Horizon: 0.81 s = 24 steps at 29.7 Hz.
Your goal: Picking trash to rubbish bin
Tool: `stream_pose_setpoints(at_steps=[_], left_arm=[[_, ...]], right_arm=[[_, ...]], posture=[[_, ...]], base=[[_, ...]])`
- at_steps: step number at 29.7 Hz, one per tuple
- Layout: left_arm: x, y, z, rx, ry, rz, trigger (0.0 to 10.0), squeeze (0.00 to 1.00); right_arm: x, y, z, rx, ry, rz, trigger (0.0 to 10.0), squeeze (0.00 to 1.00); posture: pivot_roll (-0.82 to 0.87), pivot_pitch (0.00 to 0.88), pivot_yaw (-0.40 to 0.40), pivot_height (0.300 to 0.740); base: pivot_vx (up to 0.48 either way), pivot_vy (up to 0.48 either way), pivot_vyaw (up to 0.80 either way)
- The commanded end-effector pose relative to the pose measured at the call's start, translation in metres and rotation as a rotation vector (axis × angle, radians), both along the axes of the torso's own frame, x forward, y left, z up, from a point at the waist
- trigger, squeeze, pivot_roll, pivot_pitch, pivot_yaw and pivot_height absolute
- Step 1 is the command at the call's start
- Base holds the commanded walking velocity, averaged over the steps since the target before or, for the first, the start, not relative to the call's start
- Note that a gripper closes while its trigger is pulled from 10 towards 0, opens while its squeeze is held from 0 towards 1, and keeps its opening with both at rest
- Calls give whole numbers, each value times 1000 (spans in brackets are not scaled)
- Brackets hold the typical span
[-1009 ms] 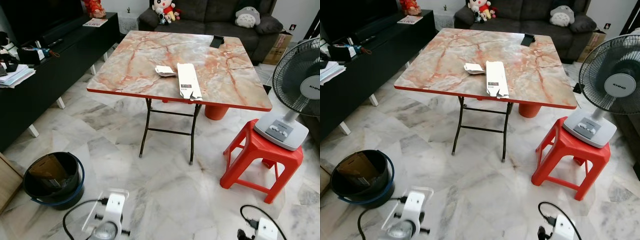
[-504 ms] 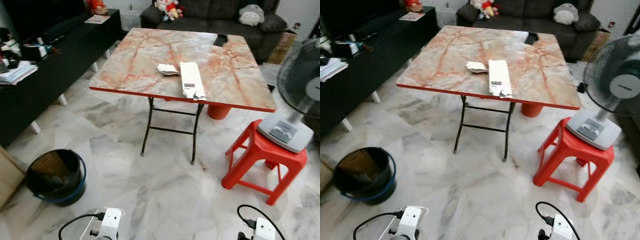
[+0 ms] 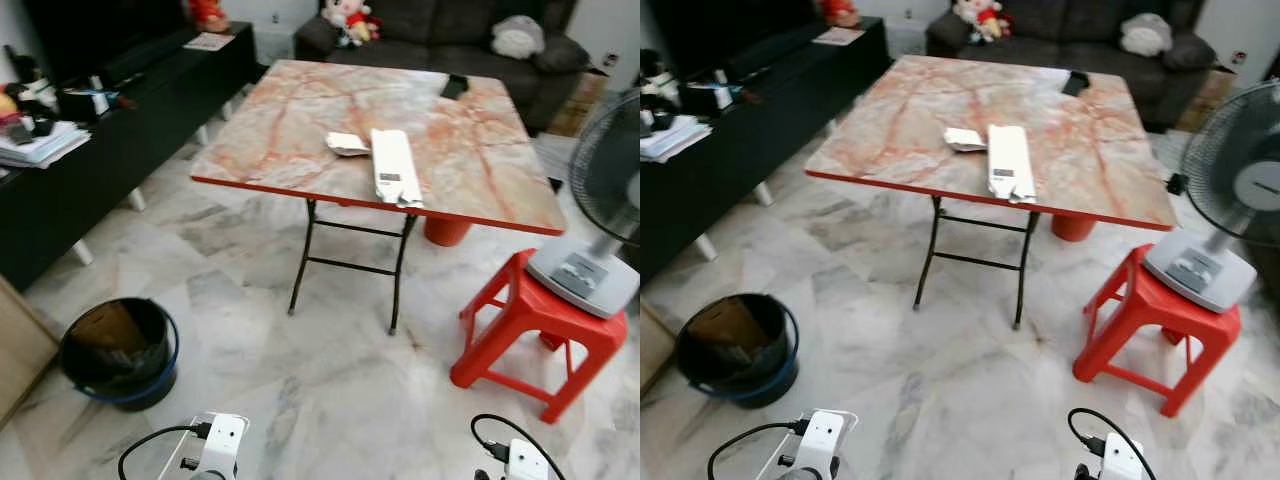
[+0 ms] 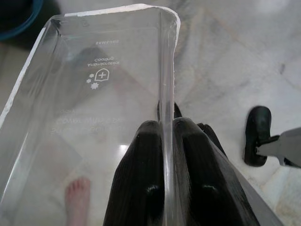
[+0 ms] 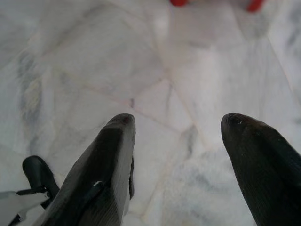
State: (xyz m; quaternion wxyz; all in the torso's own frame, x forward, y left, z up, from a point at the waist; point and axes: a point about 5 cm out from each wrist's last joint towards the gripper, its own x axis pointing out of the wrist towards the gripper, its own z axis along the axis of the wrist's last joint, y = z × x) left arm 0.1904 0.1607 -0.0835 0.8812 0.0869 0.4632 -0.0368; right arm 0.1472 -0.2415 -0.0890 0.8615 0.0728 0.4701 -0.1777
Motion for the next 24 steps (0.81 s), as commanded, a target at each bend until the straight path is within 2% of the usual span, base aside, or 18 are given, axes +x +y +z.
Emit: stream_pose_setpoints(at_steps=[1,7,15,24], left_arm=[[-2,1,-1,11,11,0,10000,0],[-2,1,-1,10,10,-7,10000,0],[0,2,0,10,7,3,10000,0],[0,2,0,8,6,18,10000,0]], right_arm=[[2,1,0,-5,8,4,10000,0],[2,1,1,-8,1,3,10000,0],[8,-3,4,-28,-27,-17,10000,0],[8,-3,4,-39,-19,3,10000,0]], posture=[[-95,0,-42,740],[-94,0,-43,740],[-90,4,-51,740],[-84,21,-57,740]], base=[[292,0,800],[300,0,800],[299,0,0],[298,0,800]])
